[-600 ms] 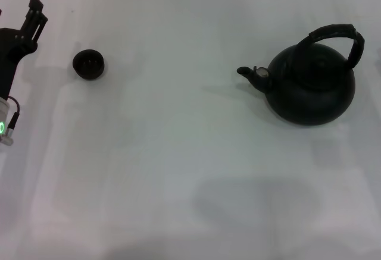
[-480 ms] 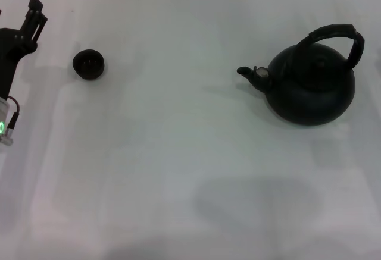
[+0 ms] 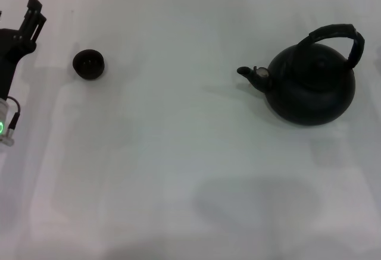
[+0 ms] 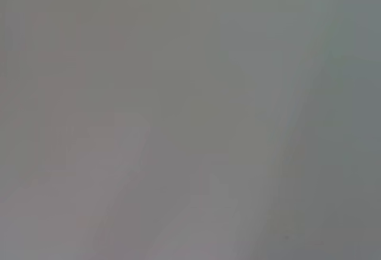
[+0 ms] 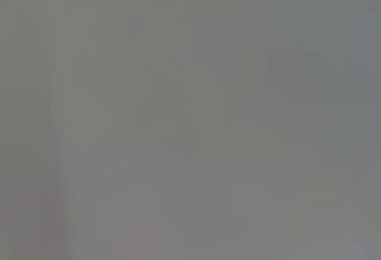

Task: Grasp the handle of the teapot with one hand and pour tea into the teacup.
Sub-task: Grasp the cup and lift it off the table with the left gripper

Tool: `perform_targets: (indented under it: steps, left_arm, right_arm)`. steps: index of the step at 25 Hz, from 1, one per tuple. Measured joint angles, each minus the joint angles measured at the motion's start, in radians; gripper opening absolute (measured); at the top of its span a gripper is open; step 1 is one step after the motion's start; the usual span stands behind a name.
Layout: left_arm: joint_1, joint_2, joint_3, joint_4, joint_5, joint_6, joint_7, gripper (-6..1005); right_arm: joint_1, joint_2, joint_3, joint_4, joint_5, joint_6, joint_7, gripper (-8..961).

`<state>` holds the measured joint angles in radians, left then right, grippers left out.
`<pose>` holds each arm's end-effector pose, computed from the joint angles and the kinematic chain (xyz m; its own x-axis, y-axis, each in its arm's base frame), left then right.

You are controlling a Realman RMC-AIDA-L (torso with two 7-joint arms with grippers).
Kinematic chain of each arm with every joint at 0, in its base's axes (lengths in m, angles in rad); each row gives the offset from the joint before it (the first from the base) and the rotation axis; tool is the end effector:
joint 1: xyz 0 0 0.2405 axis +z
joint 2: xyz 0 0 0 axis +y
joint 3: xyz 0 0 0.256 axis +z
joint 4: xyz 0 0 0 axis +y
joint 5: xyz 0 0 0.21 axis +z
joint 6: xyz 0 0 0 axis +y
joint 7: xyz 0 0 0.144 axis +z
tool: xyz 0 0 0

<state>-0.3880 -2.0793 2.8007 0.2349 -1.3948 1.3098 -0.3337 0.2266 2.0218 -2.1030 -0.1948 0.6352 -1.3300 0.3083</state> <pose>-0.3238 0.3011 -0.0253 0.4593 -0.0599 0.8863 0.8758 -0.1363 -0.4631 0.3720 0.2685 0.0262 0.6290 0.1035 -0.7705 -0.7688 -0.0637 -0.6363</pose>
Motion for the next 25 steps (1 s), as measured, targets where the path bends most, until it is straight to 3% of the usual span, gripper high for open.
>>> perform_targets:
  steps: [4, 8, 10, 14, 25]
  left_arm:
    - [-0.024, 0.01, 0.006, -0.031, 0.045, -0.013, -0.128, 892]
    - [-0.088, 0.012, 0.006, -0.148, 0.115, -0.053, -0.307, 892]
    - [-0.088, 0.012, 0.006, -0.148, 0.115, -0.053, -0.307, 892]
    - [-0.239, 0.013, 0.019, -0.418, 0.338, -0.108, -0.612, 893]
    - [-0.479, 0.013, 0.046, -0.762, 0.81, -0.12, -0.991, 893]
  right_arm:
    - [0.001, 0.0, 0.0, 0.0, 0.0, -0.002, 0.0, 873]
    - [0.003, 0.0, 0.005, 0.0, 0.0, -0.001, 0.0, 873]
    - [0.003, -0.001, 0.005, 0.0, 0.0, -0.001, 0.0, 873]
    - [0.004, -0.002, 0.008, 0.0, 0.0, -0.001, 0.0, 873]
    - [0.004, -0.002, 0.011, 0.0, 0.001, -0.003, 0.0, 873]
